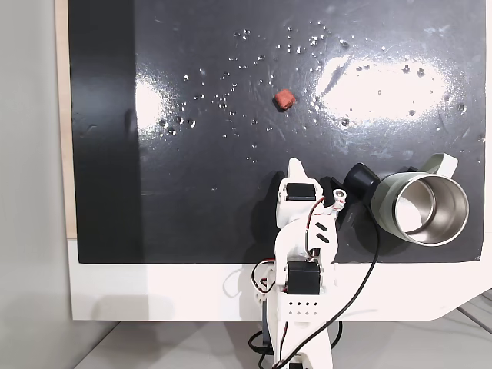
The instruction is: Grasp a cube and put it in the cup.
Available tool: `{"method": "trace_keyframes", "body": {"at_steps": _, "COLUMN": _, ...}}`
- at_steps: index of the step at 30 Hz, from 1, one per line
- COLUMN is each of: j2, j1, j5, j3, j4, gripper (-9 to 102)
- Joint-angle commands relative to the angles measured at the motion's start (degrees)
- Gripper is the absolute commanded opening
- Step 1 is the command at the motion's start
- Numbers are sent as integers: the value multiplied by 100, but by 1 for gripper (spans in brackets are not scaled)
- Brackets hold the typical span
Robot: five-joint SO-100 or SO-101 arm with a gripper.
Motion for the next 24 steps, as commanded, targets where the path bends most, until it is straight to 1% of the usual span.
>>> {"method": "trace_keyframes", "body": {"at_steps": 1, "j2": 53, "j1": -264, "j5": -237, "j3": 0, "j4": -316, "gripper": 0}}
{"method": "trace_keyframes", "body": {"at_steps": 24, "j2": 62, "j1": -255, "j5": -229, "j3": 18, "j4": -387, "gripper": 0}}
